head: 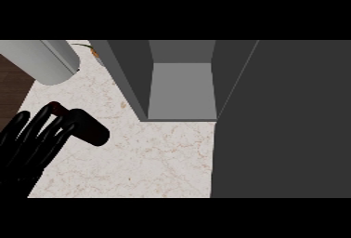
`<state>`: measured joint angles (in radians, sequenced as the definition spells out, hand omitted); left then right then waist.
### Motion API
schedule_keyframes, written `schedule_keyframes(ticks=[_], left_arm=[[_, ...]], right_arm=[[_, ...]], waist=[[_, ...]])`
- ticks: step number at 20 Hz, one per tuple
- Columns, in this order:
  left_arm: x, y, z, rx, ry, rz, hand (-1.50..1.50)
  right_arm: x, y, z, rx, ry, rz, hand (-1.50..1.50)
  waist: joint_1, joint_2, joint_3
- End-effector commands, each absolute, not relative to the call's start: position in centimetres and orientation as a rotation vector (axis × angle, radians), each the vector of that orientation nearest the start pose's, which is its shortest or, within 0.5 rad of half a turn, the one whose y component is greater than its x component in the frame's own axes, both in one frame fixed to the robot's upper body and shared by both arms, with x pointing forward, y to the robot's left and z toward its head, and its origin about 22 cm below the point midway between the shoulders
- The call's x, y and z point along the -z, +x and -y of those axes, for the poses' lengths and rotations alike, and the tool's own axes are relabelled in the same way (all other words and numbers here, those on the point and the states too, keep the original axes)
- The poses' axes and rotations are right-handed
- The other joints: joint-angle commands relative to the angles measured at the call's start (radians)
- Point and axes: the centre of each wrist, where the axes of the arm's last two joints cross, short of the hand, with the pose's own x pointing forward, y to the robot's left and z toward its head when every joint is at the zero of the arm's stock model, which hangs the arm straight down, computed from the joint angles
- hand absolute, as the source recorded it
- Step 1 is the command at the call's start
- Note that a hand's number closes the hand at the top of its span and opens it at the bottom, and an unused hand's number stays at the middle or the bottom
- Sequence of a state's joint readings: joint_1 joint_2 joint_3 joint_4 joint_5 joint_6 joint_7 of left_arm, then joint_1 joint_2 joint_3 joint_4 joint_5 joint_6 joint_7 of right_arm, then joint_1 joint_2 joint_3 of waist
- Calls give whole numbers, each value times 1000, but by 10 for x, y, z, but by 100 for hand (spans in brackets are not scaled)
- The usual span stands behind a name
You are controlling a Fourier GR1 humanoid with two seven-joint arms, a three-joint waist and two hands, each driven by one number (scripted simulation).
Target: Pick up the wine, place it into the cabinet and close the cabinet
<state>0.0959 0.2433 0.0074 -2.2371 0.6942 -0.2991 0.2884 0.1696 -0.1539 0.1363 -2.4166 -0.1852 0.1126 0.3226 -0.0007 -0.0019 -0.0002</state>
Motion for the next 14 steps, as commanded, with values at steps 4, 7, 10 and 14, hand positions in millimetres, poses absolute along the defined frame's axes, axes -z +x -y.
schedule_keyframes(ticks=[4,7,10,14], left_arm=[[-158,160,-269,196,-683,1813,-150],[-175,162,-272,166,-664,1820,-150],[-170,170,-279,164,-636,1822,-150],[-177,165,-295,146,-577,1826,-150]], right_arm=[[-192,117,220,-240,255,1937,-150],[-186,133,215,-266,254,1936,-150],[-193,115,217,-237,238,1931,-150],[-205,139,218,-262,221,1944,-150]], waist=[[2,0,0],[2,1,0],[-3,0,0],[5,1,0]])
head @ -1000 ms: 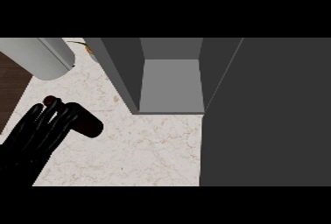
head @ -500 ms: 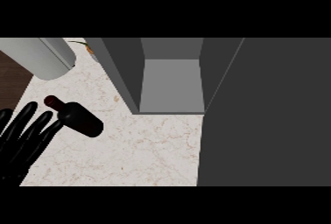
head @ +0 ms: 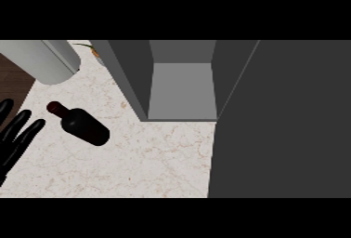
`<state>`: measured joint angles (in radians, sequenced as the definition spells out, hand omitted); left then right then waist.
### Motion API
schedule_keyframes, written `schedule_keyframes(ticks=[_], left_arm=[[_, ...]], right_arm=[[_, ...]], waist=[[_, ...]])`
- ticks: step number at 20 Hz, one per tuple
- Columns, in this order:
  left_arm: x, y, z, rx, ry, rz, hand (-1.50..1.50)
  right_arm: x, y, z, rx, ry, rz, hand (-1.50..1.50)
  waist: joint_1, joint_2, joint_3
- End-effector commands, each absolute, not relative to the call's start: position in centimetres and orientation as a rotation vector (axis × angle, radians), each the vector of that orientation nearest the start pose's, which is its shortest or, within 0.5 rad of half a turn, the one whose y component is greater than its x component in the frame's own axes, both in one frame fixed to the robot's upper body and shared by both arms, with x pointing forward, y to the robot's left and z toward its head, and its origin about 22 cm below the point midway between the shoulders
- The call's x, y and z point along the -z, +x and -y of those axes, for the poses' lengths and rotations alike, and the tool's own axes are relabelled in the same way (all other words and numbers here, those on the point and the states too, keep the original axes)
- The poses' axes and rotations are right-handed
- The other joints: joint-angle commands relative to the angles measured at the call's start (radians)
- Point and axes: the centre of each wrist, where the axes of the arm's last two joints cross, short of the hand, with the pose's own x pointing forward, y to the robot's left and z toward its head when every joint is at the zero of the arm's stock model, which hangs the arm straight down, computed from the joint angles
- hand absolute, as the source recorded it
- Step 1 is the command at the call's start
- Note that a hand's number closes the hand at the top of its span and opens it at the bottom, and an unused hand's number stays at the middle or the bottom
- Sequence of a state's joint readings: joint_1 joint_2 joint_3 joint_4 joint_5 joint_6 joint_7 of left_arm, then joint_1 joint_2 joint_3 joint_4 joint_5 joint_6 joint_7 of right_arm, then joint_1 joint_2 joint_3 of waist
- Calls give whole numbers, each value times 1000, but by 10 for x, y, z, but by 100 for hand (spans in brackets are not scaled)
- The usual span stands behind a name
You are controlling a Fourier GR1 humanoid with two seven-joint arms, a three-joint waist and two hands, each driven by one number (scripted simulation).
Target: Pick up the wine, place it into the cabinet and close the cabinet
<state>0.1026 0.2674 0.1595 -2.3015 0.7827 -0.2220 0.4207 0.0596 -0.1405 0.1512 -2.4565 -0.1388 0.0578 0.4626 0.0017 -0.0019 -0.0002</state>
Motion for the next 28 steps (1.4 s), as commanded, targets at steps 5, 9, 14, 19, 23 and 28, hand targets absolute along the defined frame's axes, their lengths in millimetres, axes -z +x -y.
schedule_keyframes(ticks=[5,9,14,19,23,28], left_arm=[[-176,157,-313,131,-518,1821,-150],[-191,174,-325,95,-493,1832,-150],[-166,191,-347,60,-464,1819,-150],[-175,210,-374,44,-426,1795,-150],[-141,230,-364,46,-429,1722,-150],[-133,231,-386,40,-444,1706,-150]], right_arm=[[-200,130,219,-254,208,1944,-150],[-206,109,221,-245,200,1939,-150],[-204,129,223,-244,199,1949,-150],[-208,124,225,-256,210,1946,-150],[-194,136,219,-254,208,1963,-150],[-201,119,222,-251,207,1956,-150]], waist=[[1,0,0],[-7,-1,0],[-3,1,0],[-9,1,0],[-13,3,0],[-12,1,0]])
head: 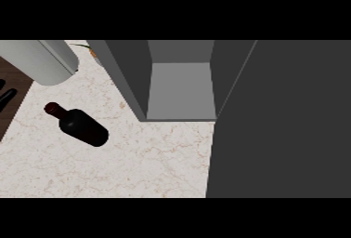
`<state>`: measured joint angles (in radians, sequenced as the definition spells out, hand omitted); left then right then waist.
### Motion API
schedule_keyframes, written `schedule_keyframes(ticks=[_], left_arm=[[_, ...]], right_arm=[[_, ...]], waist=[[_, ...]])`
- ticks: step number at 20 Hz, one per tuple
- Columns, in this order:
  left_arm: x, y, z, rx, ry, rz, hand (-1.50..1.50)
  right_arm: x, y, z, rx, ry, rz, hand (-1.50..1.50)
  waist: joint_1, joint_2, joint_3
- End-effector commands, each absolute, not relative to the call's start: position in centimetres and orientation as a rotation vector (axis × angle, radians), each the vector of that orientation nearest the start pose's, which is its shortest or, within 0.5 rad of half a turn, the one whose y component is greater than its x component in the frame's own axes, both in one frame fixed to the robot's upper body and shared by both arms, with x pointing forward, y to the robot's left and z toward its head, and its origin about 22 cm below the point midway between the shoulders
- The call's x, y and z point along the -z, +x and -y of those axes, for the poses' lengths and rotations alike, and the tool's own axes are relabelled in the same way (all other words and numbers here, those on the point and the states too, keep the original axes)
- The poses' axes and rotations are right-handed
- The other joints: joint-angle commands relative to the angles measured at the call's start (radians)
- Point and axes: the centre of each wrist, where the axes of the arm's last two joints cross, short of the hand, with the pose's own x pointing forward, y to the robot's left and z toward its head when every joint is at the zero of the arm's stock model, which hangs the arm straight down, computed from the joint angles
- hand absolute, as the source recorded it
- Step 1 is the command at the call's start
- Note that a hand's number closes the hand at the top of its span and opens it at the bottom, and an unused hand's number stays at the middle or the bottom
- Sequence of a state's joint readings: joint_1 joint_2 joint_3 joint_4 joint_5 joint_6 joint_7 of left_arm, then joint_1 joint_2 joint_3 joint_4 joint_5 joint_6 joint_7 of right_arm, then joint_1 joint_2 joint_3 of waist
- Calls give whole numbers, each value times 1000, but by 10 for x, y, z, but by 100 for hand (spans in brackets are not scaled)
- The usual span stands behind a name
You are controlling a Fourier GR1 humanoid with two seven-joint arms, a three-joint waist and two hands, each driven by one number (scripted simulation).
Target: Pick up the wine, place it into the cabinet and close the cabinet
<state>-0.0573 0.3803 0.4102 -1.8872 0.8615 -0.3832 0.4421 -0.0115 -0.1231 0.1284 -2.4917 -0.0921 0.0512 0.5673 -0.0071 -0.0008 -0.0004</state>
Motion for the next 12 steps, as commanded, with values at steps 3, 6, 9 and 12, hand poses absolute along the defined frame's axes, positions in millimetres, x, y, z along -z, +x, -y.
schedule_keyframes(ticks=[3,6,9,12], left_arm=[[-104,236,-355,85,-451,1647,-150],[-105,247,-377,94,-420,1632,-150],[-90,256,-354,84,-446,1643,-150],[-67,254,-383,59,-448,1630,-150]], right_arm=[[-215,116,220,-271,233,1934,-150],[-210,131,222,-263,214,1954,-150],[-214,121,216,-253,218,1942,-150],[-218,112,215,-287,225,1940,-150]], waist=[[-5,0,0],[0,1,0],[-1,0,0],[-3,0,0]])
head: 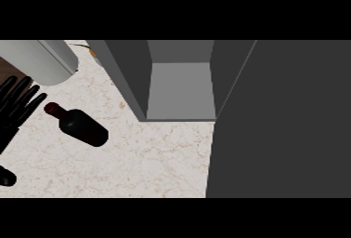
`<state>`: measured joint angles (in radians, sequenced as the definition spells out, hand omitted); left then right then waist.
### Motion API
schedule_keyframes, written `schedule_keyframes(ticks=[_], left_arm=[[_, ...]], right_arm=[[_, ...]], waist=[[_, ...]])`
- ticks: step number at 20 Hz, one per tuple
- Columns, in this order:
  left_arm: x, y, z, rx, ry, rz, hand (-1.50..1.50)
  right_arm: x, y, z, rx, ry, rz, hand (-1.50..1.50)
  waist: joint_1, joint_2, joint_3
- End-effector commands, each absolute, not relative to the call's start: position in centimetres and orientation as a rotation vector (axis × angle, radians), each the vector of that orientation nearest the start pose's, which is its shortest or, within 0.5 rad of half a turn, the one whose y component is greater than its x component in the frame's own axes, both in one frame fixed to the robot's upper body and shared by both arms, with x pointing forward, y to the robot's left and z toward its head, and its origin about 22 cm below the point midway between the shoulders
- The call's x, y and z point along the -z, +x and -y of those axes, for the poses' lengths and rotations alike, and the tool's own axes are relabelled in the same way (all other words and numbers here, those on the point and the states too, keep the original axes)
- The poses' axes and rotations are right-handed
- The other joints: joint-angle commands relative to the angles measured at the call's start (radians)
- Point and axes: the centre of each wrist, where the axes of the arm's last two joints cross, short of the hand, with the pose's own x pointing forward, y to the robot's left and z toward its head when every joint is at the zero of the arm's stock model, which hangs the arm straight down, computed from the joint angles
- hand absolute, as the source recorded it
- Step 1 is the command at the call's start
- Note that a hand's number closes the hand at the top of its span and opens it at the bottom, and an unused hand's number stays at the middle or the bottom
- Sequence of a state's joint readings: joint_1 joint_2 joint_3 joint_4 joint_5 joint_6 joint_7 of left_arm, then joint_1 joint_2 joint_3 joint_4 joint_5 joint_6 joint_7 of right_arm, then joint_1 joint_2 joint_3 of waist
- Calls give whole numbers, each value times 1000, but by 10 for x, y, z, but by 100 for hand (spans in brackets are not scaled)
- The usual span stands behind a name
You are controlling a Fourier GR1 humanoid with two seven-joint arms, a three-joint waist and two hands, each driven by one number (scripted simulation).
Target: Pick up the wine, place it into the cabinet and close the cabinet
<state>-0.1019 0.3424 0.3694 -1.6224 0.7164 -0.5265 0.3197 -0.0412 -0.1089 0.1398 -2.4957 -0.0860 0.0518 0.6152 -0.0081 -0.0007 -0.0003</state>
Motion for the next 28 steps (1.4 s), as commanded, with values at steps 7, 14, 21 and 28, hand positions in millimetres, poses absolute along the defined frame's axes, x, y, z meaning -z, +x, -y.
schedule_keyframes(ticks=[7,14,21,28], left_arm=[[-37,261,-382,41,-360,1674,-150],[-10,274,-378,43,-357,1622,-150],[15,278,-376,88,-372,1602,-150],[46,274,-381,74,-418,1600,-150]], right_arm=[[-221,120,222,-272,206,1956,-150],[-225,106,221,-266,223,1967,-150],[-211,137,219,-251,218,1948,-150],[-213,122,216,-280,223,1940,-150]], waist=[[-2,1,0],[-8,0,0],[2,1,0],[-4,1,0]])
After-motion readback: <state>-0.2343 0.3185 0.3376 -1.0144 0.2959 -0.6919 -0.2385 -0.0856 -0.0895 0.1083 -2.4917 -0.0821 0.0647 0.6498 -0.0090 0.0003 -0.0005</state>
